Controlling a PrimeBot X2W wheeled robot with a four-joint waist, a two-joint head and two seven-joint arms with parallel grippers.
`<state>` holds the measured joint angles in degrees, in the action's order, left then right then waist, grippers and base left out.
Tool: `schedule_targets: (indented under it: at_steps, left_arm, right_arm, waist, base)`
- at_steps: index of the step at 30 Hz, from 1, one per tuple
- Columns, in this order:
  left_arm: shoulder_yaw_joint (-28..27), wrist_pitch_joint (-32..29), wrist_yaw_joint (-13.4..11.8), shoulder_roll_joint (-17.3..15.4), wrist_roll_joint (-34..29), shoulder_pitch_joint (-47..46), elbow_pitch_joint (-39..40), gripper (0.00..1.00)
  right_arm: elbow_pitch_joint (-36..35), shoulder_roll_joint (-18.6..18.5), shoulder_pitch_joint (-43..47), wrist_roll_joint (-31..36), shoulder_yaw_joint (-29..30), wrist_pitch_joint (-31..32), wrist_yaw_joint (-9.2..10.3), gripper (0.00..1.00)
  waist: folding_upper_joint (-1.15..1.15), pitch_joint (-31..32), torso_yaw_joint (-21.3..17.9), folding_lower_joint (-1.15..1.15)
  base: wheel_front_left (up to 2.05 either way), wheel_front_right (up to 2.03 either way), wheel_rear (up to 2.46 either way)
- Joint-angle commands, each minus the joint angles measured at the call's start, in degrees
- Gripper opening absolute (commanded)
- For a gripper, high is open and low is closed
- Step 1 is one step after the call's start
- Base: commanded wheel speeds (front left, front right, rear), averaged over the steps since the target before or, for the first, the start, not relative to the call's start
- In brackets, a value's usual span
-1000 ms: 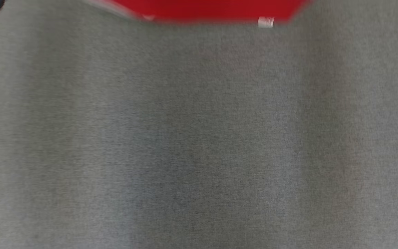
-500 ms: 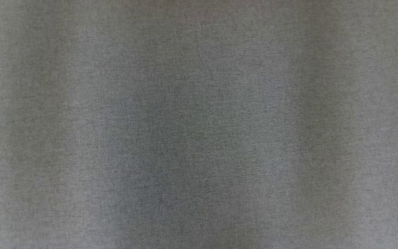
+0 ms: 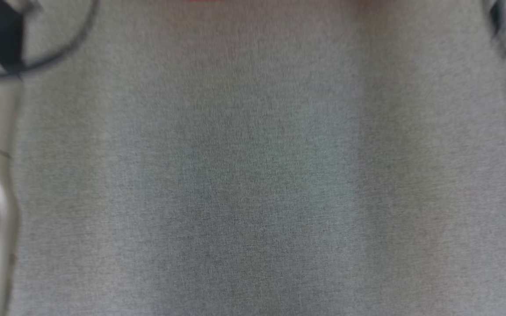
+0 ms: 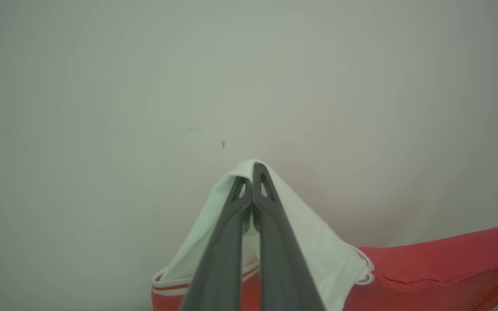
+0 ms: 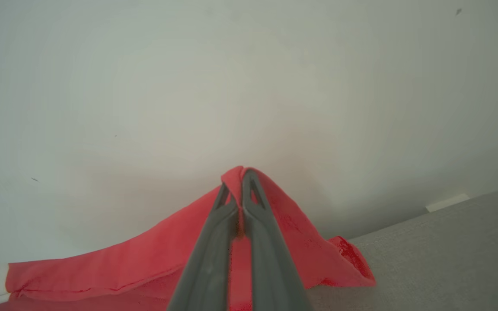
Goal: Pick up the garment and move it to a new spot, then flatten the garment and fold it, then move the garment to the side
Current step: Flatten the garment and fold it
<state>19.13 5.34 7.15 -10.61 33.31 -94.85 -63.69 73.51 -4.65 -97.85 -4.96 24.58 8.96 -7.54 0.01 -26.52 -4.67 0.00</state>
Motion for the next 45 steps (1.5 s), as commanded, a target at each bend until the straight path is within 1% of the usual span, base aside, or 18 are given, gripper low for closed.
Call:
schedule_targets:
  at_steps: [1,4,6,9,12,14,16,20,21,22,25,29,30,33,36,40,45]
  left_arm:
    - [0.15,0.91,0.40,0.56,1.10,2.42,0.99,0.00]
    - [0.96,3.74,0.27,0.17,4.28,10.57,4.90,0.00]
    - [1.24,5.31,0.25,-0.81,6.53,16.48,8.34,0.00]
    - [0.50,6.79,0.26,-2.62,10.11,26.77,14.11,0.00]
    - [-0.89,7.84,-0.04,-4.31,12.45,37.62,20.23,0.00]
    - [-1.12,8.28,-0.95,-4.17,13.41,45.57,25.26,0.00]
    - [-1.23,8.39,-2.64,-4.20,13.98,52.97,30.52,0.00]
    - [-0.40,8.05,-6.30,-3.10,14.84,67.02,41.63,0.00]
    - [0.17,8.00,-7.38,-3.19,14.30,70.07,43.94,0.00]
    - [0.55,8.10,-8.46,-3.36,13.77,72.90,46.11,0.00]
    - [-0.23,8.41,-11.32,-2.08,15.77,81.78,51.58,0.00]
    - [0.80,8.85,-13.85,-1.59,15.33,91.37,55.12,0.00]
    - [0.80,8.85,-13.85,-1.59,15.33,91.37,55.12,0.00]
    - [0.54,9.13,-15.34,-0.95,15.79,97.06,56.75,0.00]
    - [1.10,9.07,-16.27,-0.90,15.80,101.46,58.05,0.00]
    - [3.01,7.90,-16.75,-0.47,15.95,105.30,59.72,0.00]
    - [3.30,7.92,-17.06,0.33,17.07,107.81,59.87,0.00]
  right_arm:
    - [0.15,0.36,2.02,-1.53,-0.84,-0.42,0.12,0.00]
    - [-0.94,0.72,8.82,-7.26,-2.95,-0.82,0.12,0.00]
    - [-3.12,0.99,14.16,-11.51,-5.23,-0.15,0.12,0.00]
    - [-9.12,0.95,24.62,-18.99,-8.81,1.19,0.12,0.00]
    - [-17.55,0.08,36.48,-26.60,-12.78,3.27,0.12,0.00]
    - [-24.07,-1.01,44.76,-30.71,-15.54,4.33,0.12,0.00]
    - [-30.33,-2.22,52.42,-34.37,-17.56,5.07,0.12,0.00]
    - [-40.84,-3.08,66.16,-39.51,-19.24,6.14,0.12,0.00]
    - [-42.90,-3.02,68.91,-40.84,-18.46,6.00,0.12,0.00]
    - [-44.91,-3.00,71.86,-41.43,-17.94,5.94,0.12,0.00]
    - [-49.50,-2.78,79.49,-40.83,-18.33,6.30,0.12,0.00]
    - [-53.19,-1.74,88.32,-40.87,-16.77,6.39,0.12,0.00]
    - [-53.19,-1.74,88.32,-40.87,-16.77,6.39,0.12,0.00]
    - [-55.15,-1.14,94.01,-39.96,-15.49,6.03,0.12,0.00]
    - [-56.44,-0.78,98.57,-39.21,-14.04,5.73,0.12,0.00]
    - [-56.96,0.04,102.79,-39.36,-11.45,6.60,0.12,0.00]
    - [-57.42,1.00,104.76,-39.33,-9.80,7.55,0.12,0.00]
  waist:
    - [-0.01,3.12,0.18,0.00]
    - [-0.01,6.52,0.25,0.00]
    - [-0.01,8.66,0.23,0.00]
    - [-0.01,11.69,0.22,0.00]
    - [-0.01,13.85,0.09,0.00]
    - [-0.01,15.02,0.47,0.00]
    - [-0.01,15.68,0.93,0.00]
    - [-0.01,17.07,1.93,0.00]
    - [-0.01,17.41,2.22,0.00]
    - [-0.01,17.85,2.66,0.00]
    - [-0.01,18.90,2.97,0.00]
    - [-0.01,20.43,4.36,0.00]
    - [-0.01,20.43,4.36,0.00]
    - [-0.01,21.77,5.16,0.00]
    - [-0.01,22.97,6.05,0.00]
    - [-0.01,24.06,7.02,0.00]
    - [-0.01,24.08,7.35,0.00]
  base:
    - [0.00,0.00,0.00]
    - [0.00,0.00,0.00]
    - [0.00,0.00,0.00]
    - [0.00,0.00,0.00]
    - [0.00,0.00,0.00]
    - [0.00,0.00,0.00]
    - [0.00,0.00,0.00]
    - [0.00,0.00,0.00]
    - [0.00,0.00,0.00]
    - [0.00,0.00,0.00]
    - [0.00,0.00,0.00]
    - [0.00,0.00,0.00]
    - [0.00,0.00,0.00]
    - [0.00,0.00,0.00]
    - [0.00,0.00,0.00]
    - [0.00,0.00,0.00]
    - [0.00,0.00,0.00]
